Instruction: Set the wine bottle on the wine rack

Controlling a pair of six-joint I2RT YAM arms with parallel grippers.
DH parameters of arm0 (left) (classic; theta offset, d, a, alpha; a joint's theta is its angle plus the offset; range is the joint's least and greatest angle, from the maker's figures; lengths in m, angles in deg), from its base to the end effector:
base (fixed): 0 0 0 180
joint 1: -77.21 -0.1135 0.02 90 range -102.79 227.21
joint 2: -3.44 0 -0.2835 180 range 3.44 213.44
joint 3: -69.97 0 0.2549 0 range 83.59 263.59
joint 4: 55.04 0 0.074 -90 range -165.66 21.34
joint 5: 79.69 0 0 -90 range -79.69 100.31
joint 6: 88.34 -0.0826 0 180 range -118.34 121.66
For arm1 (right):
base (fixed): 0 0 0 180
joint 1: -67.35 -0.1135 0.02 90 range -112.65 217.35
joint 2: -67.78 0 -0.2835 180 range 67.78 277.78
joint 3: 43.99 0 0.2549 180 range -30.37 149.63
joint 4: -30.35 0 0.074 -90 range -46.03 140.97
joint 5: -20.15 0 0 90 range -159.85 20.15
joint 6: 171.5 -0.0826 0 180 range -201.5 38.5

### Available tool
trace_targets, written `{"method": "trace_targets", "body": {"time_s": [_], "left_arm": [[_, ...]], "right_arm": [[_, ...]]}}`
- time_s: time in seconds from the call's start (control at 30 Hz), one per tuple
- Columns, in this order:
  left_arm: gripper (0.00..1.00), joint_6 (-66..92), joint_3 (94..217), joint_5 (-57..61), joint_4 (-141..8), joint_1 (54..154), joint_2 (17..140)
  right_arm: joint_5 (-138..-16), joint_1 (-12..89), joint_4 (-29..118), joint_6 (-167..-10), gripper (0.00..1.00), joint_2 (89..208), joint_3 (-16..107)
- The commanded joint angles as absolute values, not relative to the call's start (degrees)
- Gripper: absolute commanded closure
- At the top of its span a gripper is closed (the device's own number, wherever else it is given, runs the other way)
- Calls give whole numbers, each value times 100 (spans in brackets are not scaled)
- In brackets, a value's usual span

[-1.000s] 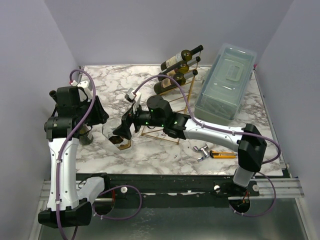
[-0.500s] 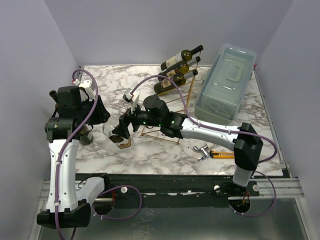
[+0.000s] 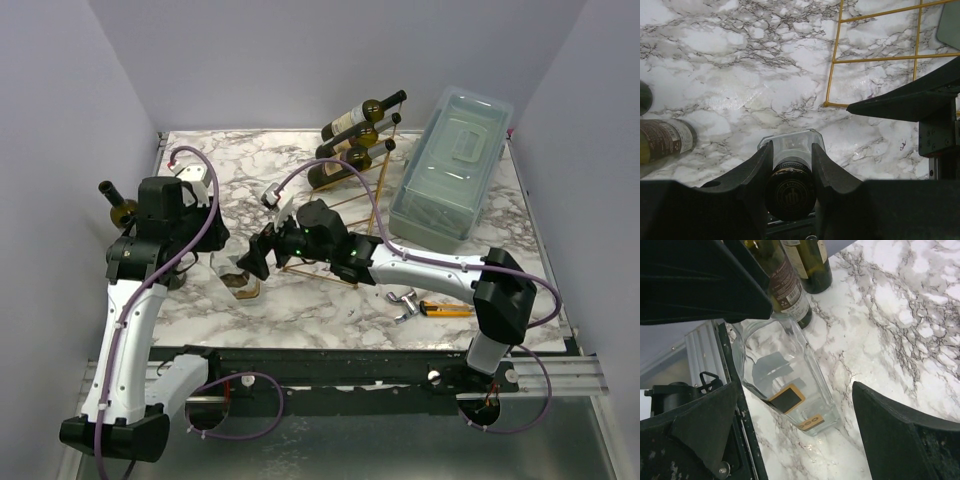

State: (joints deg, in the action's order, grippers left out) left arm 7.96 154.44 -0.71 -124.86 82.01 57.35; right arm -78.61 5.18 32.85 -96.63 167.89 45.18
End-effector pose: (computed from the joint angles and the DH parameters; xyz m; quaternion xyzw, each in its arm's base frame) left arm 0.1906 -0.0318 0.3741 0.0294 0.8998 -0.1276 0.4161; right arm 0.2090 0.4228 0.3080 -0.3557 0.6988 0.4326 0.4450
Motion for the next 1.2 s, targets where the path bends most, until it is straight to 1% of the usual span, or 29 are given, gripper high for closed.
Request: {"method": "trace_targets", "body": {"time_s": [0.0,0.17,0.37,0.57,1.03,1.17], "left_arm": [[100,863,15599,264,-11867,8579,5711],[100,887,15595,212,-11833,8919,5737],[100,883,15680,-94,-11863,8955,5787],[100,905,15772,-314,-11910,8961,5820],[100,852,15771,-366,-11993,8970,5866],[91,805,15702,-357,-11990,8979,5907]], "right_arm": [[-7623,497,3006,-9723,0,16612,4427],[-7777,501,2934,-9400,0,16692,4379],[-8425,494,2735,-9085,0,16709,4303],[-8628,491,2658,-9005,0,16844,4323],[-8295,459,2872,-8890,0,17147,4595],[-8126,455,2771,-8982,0,17005,4435]]}}
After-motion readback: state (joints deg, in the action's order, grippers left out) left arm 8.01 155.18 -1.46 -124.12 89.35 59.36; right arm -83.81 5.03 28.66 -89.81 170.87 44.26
